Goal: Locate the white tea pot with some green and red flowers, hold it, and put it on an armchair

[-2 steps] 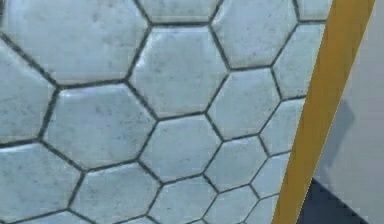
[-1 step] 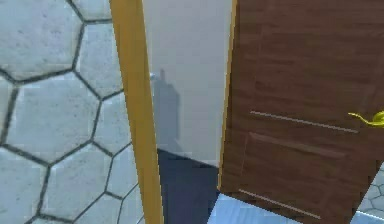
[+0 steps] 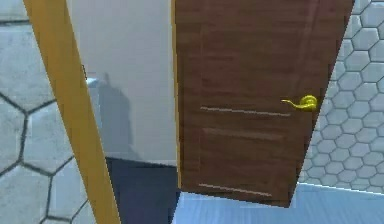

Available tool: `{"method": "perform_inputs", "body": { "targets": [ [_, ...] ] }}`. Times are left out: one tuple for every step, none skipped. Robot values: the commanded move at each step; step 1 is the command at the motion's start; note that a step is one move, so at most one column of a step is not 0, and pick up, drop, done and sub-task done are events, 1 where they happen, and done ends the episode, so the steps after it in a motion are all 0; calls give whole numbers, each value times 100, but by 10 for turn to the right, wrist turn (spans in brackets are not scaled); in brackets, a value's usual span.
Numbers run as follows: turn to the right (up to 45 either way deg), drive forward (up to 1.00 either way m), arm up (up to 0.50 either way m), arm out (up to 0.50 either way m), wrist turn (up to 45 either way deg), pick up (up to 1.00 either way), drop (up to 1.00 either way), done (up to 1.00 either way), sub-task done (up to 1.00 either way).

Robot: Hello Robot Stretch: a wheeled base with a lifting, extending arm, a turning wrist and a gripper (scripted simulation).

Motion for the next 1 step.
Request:
{"method": "perform_inputs", "body": {
  "targets": [
    [0,55,0,0,0,0,0,0,0]
  ]
}}
